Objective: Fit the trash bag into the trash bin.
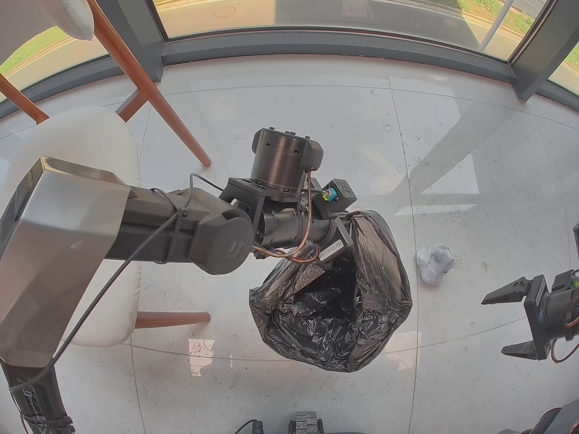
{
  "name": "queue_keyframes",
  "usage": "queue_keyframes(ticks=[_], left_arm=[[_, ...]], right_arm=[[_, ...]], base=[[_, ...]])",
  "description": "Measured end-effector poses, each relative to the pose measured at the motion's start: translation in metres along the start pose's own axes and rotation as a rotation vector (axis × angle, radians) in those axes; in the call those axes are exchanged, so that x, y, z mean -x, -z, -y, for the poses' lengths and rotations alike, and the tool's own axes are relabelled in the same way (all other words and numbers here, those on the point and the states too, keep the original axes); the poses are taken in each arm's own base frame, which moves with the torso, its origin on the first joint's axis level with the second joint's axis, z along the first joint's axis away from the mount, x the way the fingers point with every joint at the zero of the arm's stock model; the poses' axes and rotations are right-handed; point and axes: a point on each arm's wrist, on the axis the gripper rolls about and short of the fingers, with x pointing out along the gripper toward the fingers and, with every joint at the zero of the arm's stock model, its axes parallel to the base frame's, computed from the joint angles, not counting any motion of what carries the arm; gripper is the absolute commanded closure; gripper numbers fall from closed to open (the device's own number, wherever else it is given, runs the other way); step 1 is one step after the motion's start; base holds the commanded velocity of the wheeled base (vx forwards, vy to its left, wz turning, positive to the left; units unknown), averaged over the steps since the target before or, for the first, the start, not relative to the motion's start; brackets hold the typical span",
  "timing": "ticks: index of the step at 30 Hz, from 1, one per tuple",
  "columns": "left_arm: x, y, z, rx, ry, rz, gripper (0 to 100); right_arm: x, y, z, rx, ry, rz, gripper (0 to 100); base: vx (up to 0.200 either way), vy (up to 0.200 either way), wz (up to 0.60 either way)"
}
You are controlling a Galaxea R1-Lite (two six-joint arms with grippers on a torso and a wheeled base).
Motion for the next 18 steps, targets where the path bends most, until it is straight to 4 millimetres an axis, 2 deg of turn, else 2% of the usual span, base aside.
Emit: queue_keyframes(ticks=[3, 4, 14, 18], left_arm=[[-0.001, 0.001, 0.001, 0.0, -0.001, -0.006, 100], [-0.001, 0.001, 0.001, 0.0, 0.0, -0.007, 0], [-0.009, -0.005, -0.006, 0.039, -0.092, 0.084, 0], [-0.01, -0.002, -0.005, 0.065, -0.094, 0.061, 0]], right_arm=[[0.001, 0.0, 0.001, 0.001, -0.002, 0.001, 0], [0.001, 0.0, 0.001, 0.0, -0.001, 0.002, 0], [-0.003, 0.004, 0.008, 0.011, 0.024, -0.013, 0], [-0.007, 0.008, 0.014, 0.076, 0.05, -0.033, 0]], base=[[0.0, 0.0, 0.0], [0.0, 0.0, 0.0], [0.0, 0.0, 0.0], [0.0, 0.0, 0.0]])
